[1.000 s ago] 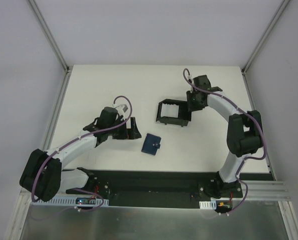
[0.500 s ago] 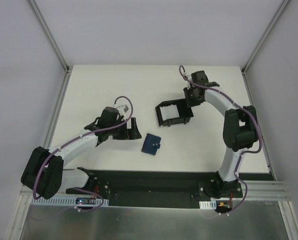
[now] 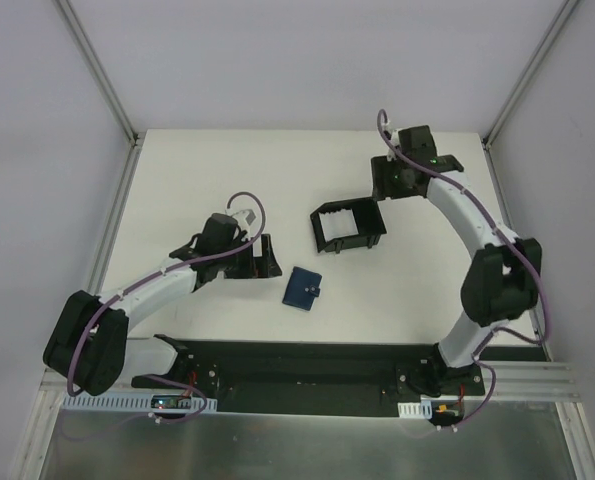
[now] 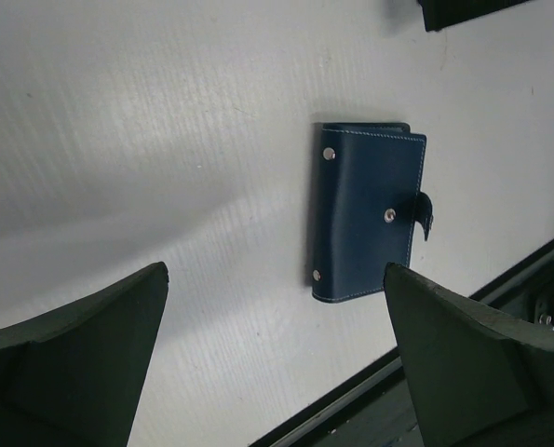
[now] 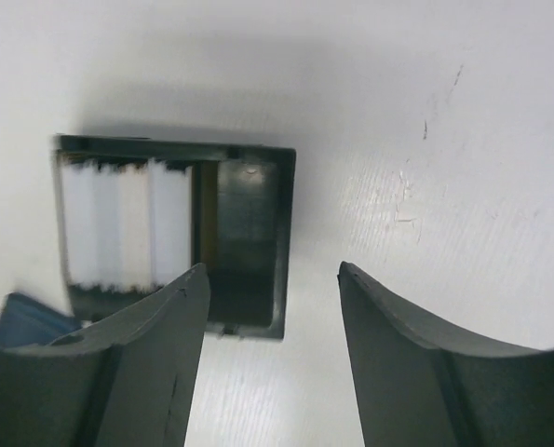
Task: Put the credit cards into the card holder
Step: Move the storage box to the center of the board, then move the card holder to the center of the board.
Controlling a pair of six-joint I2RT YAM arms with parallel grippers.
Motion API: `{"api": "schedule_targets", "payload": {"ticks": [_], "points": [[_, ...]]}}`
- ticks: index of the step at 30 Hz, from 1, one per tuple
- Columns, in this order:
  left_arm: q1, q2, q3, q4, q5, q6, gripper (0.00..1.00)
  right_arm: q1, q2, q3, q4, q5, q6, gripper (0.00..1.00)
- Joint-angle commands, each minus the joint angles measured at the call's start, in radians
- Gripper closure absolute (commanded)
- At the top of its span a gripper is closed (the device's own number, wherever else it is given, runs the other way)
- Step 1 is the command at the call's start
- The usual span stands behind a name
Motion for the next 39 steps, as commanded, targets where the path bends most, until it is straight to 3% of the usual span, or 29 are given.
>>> {"api": "schedule_targets", "payload": {"ticks": [1,3,5,6,9,10,12,14,15,23,28,39], "points": [[0.005,-0.059,-0.013,-0.005,-0.126,-0.059,0.03,0.049,-0.278,-0.088,0.006,-0.04,0.14,0.39],[0.005,-0.088,-0.029,-0.016,-0.179,-0.086,0.07,0.156,-0.354,-0.181,0.038,-0.008,0.212,0.39],[0.005,-0.12,-0.042,-0.023,-0.21,-0.097,0.24,0.257,-0.406,-0.274,0.084,0.015,0.345,0.42],[0.005,-0.131,-0.045,-0.034,-0.23,-0.106,0.27,0.303,-0.424,-0.329,0.115,0.027,0.423,0.44],[0.005,-0.161,-0.048,-0.068,-0.267,-0.114,0.53,0.435,-0.449,-0.45,0.229,0.085,0.599,0.51],[0.005,-0.171,-0.052,-0.074,-0.273,-0.114,0.61,0.495,-0.441,-0.469,0.235,0.145,0.638,0.51],[0.005,-0.189,-0.062,-0.085,-0.279,-0.112,0.67,0.583,-0.39,-0.472,0.249,0.191,0.679,0.52],[0.005,-0.198,-0.069,-0.088,-0.279,-0.117,0.84,0.662,-0.316,-0.44,0.23,0.24,0.705,0.55],[0.005,-0.203,-0.074,-0.088,-0.275,-0.119,0.87,0.679,-0.273,-0.414,0.227,0.242,0.703,0.56],[0.005,-0.215,-0.08,-0.096,-0.247,-0.114,0.85,0.744,-0.041,-0.24,0.03,0.365,0.693,0.58],[0.005,-0.212,-0.077,-0.096,-0.239,-0.1,0.84,0.744,-0.018,-0.246,-0.02,0.373,0.697,0.59],[0.005,-0.174,-0.054,-0.089,-0.218,-0.082,0.84,0.72,-0.124,-0.443,-0.014,0.411,0.729,0.6]]}}
